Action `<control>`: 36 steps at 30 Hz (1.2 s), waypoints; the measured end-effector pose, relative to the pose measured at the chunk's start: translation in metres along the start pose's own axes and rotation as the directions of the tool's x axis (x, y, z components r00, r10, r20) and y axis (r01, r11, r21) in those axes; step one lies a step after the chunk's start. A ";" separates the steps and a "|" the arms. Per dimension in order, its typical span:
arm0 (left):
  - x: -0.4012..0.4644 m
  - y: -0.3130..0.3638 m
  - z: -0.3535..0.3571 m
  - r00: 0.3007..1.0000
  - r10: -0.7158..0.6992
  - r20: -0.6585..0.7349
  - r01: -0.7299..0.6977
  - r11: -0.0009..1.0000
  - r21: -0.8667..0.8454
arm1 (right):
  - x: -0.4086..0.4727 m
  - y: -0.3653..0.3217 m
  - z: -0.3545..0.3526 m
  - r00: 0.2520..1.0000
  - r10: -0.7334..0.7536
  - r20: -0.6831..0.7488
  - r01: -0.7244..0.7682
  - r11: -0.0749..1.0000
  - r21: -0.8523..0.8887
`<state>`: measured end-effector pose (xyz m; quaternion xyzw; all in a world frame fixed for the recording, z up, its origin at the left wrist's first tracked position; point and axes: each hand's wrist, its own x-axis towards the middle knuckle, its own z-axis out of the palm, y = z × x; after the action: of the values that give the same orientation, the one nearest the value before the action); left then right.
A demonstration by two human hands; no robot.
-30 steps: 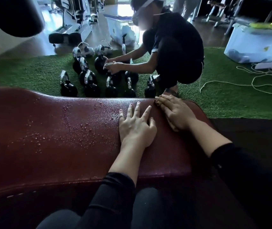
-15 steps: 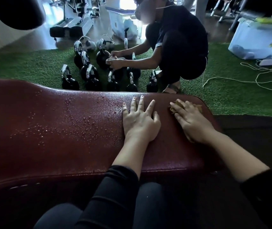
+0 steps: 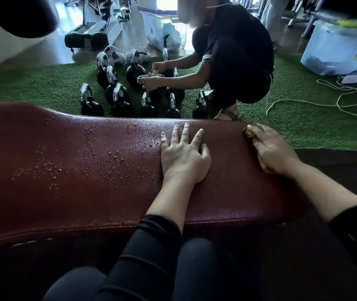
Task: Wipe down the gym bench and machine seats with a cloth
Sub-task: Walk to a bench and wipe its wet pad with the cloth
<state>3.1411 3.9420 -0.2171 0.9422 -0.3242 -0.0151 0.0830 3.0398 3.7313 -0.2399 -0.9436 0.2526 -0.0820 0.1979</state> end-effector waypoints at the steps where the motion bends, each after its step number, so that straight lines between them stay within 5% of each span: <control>1: 0.000 0.000 0.000 1.000 -0.002 0.001 0.002 1.000 0.004 | -0.009 -0.008 0.004 1.000 -0.012 0.023 0.012 1.000 -0.007; 8: 0.001 0.001 0.001 1.000 -0.003 -0.009 0.004 1.000 0.012 | 0.029 -0.059 0.023 0.992 -0.123 0.026 0.123 0.992 -0.004; 13: 0.002 0.000 0.001 1.000 -0.003 0.002 0.003 1.000 0.002 | 0.067 -0.018 -0.002 0.998 0.030 0.060 -0.033 0.999 0.037; 20: 0.003 0.000 0.001 1.000 -0.003 0.003 0.003 1.000 0.022 | -0.007 0.023 -0.002 0.996 0.090 -0.016 -0.088 0.991 0.096; 26: 0.003 0.000 -0.002 0.999 0.003 0.044 -0.005 0.999 0.042 | -0.072 -0.046 0.003 0.993 -0.054 0.104 0.047 0.996 0.073; 29: 0.002 -0.002 -0.006 0.997 0.027 0.079 -0.031 0.999 0.044 | -0.090 -0.083 0.017 0.990 -0.127 0.054 0.125 0.992 0.033; 36: -0.038 -0.034 -0.027 0.988 0.120 0.097 -0.125 0.991 0.047 | -0.099 -0.090 0.016 0.995 -0.095 0.033 0.091 0.990 0.105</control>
<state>3.1340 3.9953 -0.1970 0.9206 -0.3854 -0.0454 0.0435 2.9992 3.8581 -0.2228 -0.9442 0.1999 -0.0863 0.2470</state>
